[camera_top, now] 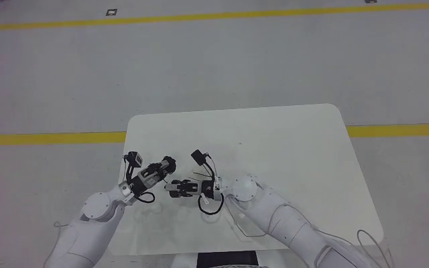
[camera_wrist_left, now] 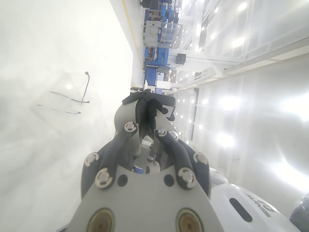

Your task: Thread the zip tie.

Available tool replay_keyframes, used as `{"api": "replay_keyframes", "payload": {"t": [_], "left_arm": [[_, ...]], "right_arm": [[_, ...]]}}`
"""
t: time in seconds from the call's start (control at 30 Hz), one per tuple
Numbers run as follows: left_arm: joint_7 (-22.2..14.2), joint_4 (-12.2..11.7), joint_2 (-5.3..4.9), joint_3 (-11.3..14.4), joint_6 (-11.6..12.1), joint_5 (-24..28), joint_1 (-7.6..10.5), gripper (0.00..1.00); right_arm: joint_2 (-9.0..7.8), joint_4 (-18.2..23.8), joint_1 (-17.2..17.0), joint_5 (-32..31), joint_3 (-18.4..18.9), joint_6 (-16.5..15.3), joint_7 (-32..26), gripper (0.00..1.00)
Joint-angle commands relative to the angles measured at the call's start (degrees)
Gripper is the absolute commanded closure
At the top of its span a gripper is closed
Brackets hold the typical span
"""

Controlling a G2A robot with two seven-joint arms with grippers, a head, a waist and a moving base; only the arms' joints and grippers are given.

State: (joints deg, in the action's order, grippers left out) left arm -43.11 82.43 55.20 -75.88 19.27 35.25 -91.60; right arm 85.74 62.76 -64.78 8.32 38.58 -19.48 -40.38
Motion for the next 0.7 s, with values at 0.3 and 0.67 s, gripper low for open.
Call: {"api": "replay_keyframes", "payload": {"t": [0.3, 0.67], "left_arm": [[-0.62, -0.37, 0.15, 0.08, 0.10, 0.49, -0.10, 1.00], [-1.38, -0.38, 0.21, -0.14, -0.15, 0.80, -0.09, 1.00]], "right_arm": [[0.64, -1.07, 0.31, 0.60, -0.03, 0.00, 1.14, 0.85], [1.17, -2.01, 0.65, 0.94, -0.02, 0.00, 0.55, 0.84]]}}
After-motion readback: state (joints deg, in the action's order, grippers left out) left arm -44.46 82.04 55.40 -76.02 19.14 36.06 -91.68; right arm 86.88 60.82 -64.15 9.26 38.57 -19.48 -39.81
